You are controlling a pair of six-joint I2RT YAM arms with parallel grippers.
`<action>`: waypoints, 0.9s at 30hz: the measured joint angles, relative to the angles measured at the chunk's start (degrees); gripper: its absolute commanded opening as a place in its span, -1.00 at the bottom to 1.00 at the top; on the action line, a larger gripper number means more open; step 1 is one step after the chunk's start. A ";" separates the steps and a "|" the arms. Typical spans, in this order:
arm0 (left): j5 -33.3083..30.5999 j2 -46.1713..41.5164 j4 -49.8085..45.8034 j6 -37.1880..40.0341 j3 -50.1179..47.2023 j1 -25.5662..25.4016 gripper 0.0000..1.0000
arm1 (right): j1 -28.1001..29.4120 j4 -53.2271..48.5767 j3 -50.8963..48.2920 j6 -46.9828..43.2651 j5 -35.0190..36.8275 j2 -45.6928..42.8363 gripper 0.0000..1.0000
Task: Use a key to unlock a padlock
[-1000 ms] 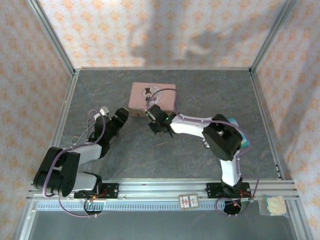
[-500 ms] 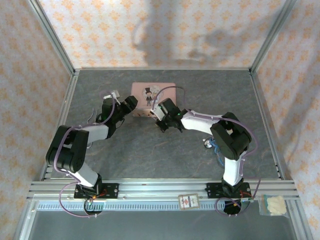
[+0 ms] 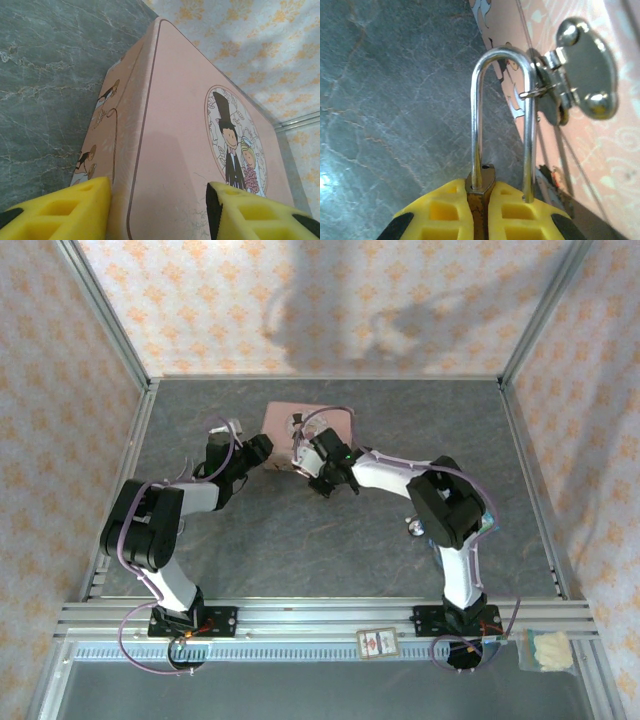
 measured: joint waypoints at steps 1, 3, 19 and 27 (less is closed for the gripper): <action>0.00 0.00 -0.04 0.00 0.04 0.09 -0.01 | -0.07 -0.85 1.16 -0.74 0.04 0.55 -1.00; 0.44 0.00 -0.07 -0.02 0.09 0.13 -0.01 | -0.07 -1.22 3.28 -1.79 -0.35 1.57 -1.00; 0.87 -0.17 0.81 -0.59 -0.66 0.55 0.16 | -1.55 -3.96 8.83 1.22 -10.58 4.15 -1.00; 2.25 -6.05 -2.78 -1.20 -2.91 -0.59 0.35 | -5.18 1.22 8.24 8.20 -22.82 4.15 -1.00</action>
